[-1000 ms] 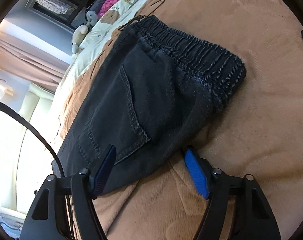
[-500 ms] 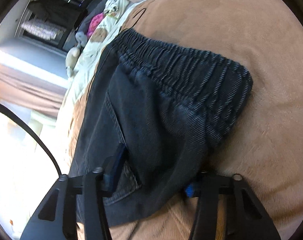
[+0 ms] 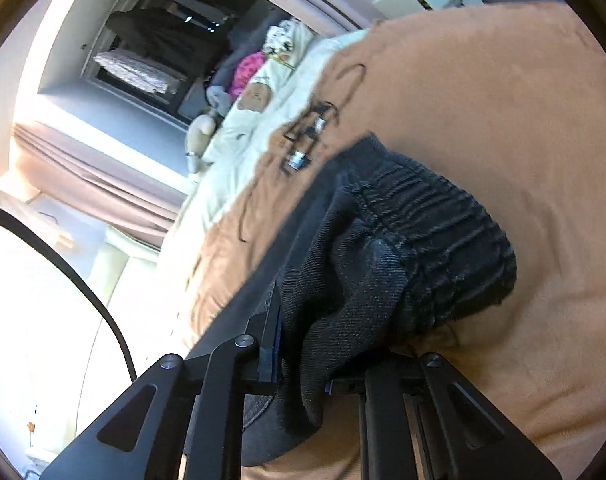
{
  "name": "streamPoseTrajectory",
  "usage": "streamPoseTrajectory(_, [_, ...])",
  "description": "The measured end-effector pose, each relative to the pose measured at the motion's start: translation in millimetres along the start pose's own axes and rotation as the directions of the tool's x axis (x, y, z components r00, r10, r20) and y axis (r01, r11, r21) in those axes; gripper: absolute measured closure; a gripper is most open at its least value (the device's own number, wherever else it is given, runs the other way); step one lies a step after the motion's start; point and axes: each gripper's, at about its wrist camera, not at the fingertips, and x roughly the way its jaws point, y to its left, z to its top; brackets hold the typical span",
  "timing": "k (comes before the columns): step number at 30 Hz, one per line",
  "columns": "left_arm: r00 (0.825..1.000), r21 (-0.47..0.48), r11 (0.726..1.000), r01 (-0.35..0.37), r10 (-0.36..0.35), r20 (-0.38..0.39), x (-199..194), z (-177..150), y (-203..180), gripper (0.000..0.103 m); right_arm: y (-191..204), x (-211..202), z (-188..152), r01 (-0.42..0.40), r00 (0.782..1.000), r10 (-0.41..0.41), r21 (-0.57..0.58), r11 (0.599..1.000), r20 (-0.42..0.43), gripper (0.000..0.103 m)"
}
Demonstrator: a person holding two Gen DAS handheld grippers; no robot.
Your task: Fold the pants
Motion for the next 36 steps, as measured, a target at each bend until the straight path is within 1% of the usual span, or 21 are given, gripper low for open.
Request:
streamPoseTrajectory(2, [1.000, 0.020, 1.000, 0.008, -0.008, 0.018, -14, 6, -9, 0.099, 7, -7, 1, -0.006, 1.000, 0.006, -0.007, 1.000, 0.004, 0.092])
streamPoseTrajectory(5, [0.999, 0.025, 1.000, 0.017, -0.017, 0.031, -31, 13, -15, 0.099, 14, -24, -1, -0.021, 1.000, 0.021, -0.012, 1.000, 0.008, 0.092])
streamPoseTrajectory(9, [0.999, 0.006, 1.000, 0.016, -0.016, 0.041, -56, 15, -7, 0.099, 4, -37, -3, -0.020, 1.000, 0.020, -0.007, 1.000, -0.001, 0.092])
streamPoseTrajectory(13, [0.999, 0.005, 1.000, 0.015, -0.015, 0.035, -85, 9, 4, 0.099, -3, -58, -8, -0.009, 1.000, 0.010, 0.006, 1.000, -0.019, 0.092])
streamPoseTrajectory(18, [1.000, 0.014, 1.000, 0.011, -0.011, 0.020, -120, -11, 19, 0.099, -4, -85, -14, -0.001, 0.999, 0.001, 0.010, 1.000, -0.034, 0.092])
streamPoseTrajectory(24, [1.000, 0.013, 1.000, 0.003, -0.003, 0.011, -157, -43, 43, 0.099, -2, -109, -17, 0.024, 0.998, -0.024, 0.007, 1.000, -0.052, 0.092])
streamPoseTrajectory(29, [1.000, -0.022, 1.000, 0.011, -0.011, 0.000, -184, -71, 73, 0.099, 1, -132, -24, 0.038, 0.997, -0.038, 0.006, 0.999, -0.062, 0.092])
streamPoseTrajectory(36, [1.000, -0.062, 0.998, 0.021, -0.022, -0.014, -209, -97, 109, 0.099, 1, -154, -33, 0.058, 0.995, -0.057, 0.011, 0.998, -0.077, 0.092])
